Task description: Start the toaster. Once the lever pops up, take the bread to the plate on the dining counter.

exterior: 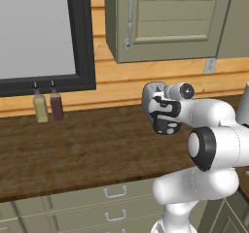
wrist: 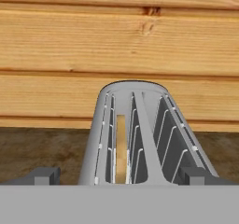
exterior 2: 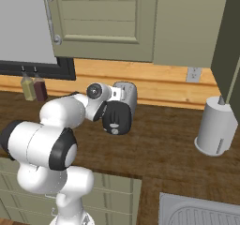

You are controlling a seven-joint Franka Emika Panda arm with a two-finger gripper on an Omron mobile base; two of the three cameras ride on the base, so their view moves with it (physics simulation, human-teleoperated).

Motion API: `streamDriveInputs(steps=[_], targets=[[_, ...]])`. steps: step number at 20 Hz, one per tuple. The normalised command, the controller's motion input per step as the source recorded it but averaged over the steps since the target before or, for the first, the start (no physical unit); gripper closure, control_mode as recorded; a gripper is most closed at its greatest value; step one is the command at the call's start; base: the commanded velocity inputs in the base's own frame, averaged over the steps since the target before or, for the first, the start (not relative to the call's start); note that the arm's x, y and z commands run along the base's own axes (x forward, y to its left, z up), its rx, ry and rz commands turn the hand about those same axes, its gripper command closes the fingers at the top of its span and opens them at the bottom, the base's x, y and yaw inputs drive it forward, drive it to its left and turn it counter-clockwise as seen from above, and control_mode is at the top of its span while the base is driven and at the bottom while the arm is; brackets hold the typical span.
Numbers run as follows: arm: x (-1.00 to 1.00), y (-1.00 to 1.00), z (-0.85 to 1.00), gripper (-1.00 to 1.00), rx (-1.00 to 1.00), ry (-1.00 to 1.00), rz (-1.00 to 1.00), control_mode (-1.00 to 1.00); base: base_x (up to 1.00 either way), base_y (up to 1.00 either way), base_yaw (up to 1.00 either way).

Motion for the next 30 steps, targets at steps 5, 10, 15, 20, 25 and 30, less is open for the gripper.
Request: streamDriveInputs(steps=[5,10,15,20,25,30], targets=[[0.0,0.0,0.0,-1.0,0.0,0.0,0.0,-1.0,0.0,0.0,0.0],[0.0,0.0,0.0,-1.0,0.0,0.0,0.0,-1.0,0.0,0.0,0.0],[0.0,0.0,0.0,-1.0,0.0,0.0,0.0,-1.0,0.0,0.0,0.0],[0.0,0.0,0.0,-1.0,0.0,0.0,0.0,-1.0,0.0,0.0,0.0],[0.0,0.0,0.0,-1.0,0.0,0.0,0.0,-1.0,0.0,0.0,0.0],[0.0,0.0,0.0,-1.0,0.0,0.0,0.0,-1.0,0.0,0.0,0.0]])
